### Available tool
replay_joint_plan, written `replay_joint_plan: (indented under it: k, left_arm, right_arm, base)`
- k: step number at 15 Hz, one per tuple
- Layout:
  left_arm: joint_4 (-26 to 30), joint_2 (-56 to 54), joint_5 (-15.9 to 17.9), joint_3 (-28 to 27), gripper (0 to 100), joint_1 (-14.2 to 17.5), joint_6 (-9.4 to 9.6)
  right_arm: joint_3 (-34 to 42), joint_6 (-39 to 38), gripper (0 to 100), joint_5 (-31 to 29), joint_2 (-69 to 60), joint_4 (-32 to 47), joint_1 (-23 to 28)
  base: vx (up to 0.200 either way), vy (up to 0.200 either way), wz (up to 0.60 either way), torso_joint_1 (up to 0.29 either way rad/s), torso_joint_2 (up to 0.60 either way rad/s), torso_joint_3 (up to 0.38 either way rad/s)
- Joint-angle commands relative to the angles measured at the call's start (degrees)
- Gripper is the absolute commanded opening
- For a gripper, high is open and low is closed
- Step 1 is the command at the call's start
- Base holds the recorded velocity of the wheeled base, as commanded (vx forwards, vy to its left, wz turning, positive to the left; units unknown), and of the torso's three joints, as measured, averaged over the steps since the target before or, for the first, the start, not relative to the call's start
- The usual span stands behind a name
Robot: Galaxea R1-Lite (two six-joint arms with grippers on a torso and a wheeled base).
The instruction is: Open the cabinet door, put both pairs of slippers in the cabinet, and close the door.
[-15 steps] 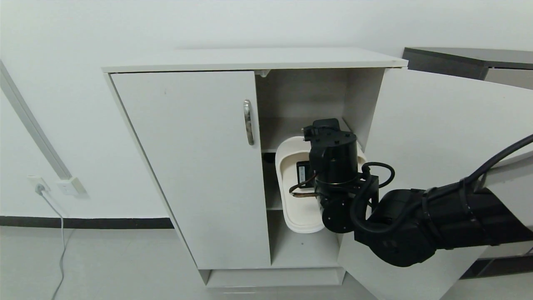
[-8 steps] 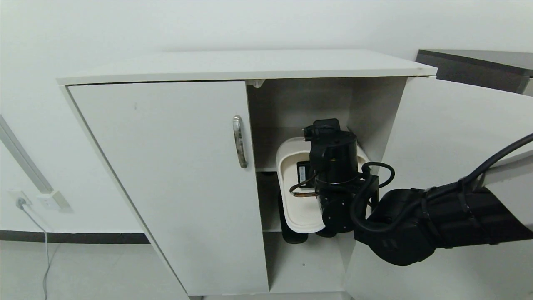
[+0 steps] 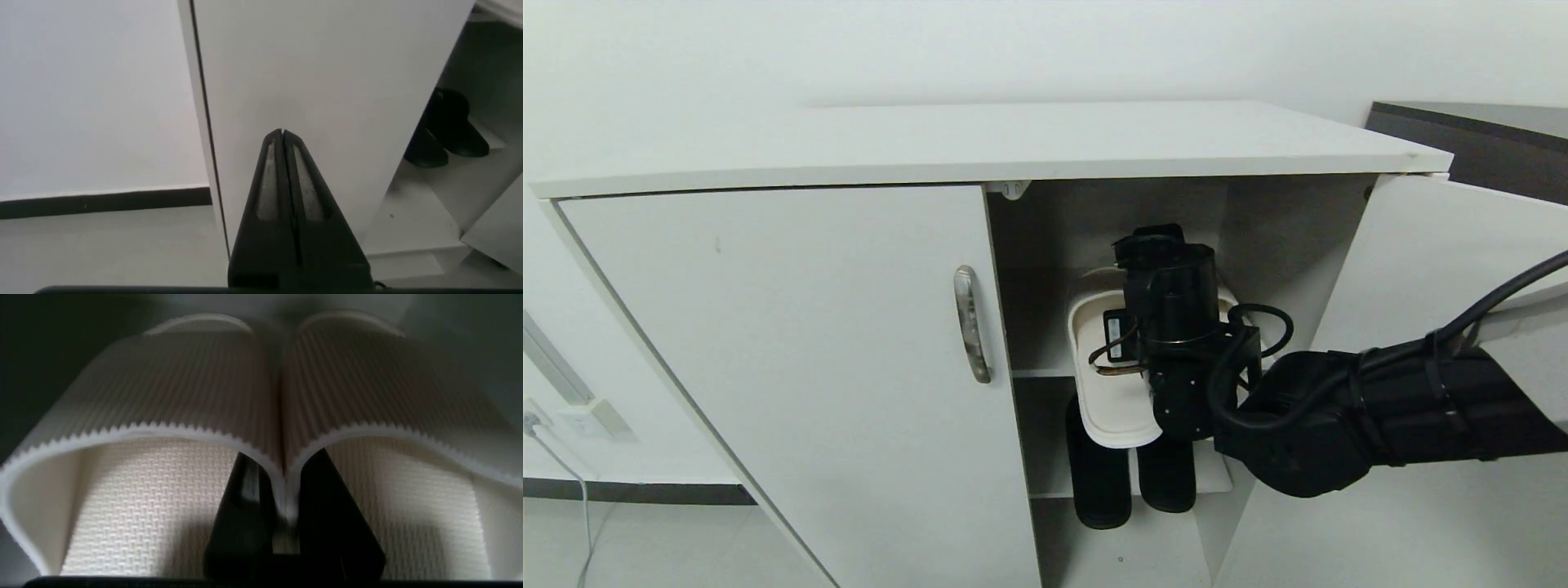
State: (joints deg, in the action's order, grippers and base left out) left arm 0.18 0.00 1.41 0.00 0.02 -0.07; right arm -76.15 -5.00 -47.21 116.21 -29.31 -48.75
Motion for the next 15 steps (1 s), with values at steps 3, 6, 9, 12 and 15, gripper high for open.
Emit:
replay_joint_plan:
  k: [3,6,9,12,15]
  left_arm:
    - [0.0,0.1,0.0,0.0,0,0.0,-0.01]
    - [0.0,0.0,0.0,0.0,0,0.0,-0.01]
    - [0.0,0.1,0.0,0.0,0,0.0,-0.01]
    - [0.0,0.0,0.0,0.0,0,0.0,-0.1]
    - [0.0,0.1,0.0,0.0,0,0.0,-0.1]
  right_arm:
    - [-12.4,-7.7,0,5.3,1.2,16.7,2.2]
    - [-18.8,-10.9,0,7.6,4.7,21.7,4.1]
    - [-22.5,-10.5,0,7.1,7.9,21.6,5.2]
    - [-24.5,-9.4,0,7.1,9.1,21.5,5.9]
    - [-25.2,-9.2,0,7.1,10.2,21.4,6.6]
  base:
    - [0.0,0.0,0.0,0.0,0.0,0.0]
    - [0.0,0.0,0.0,0.0,0.0,0.0]
    - [0.0,0.0,0.0,0.0,0.0,0.0]
    - [0.0,0.0,0.0,0.0,0.0,0.0]
    - [0.0,0.0,0.0,0.0,0.0,0.0]
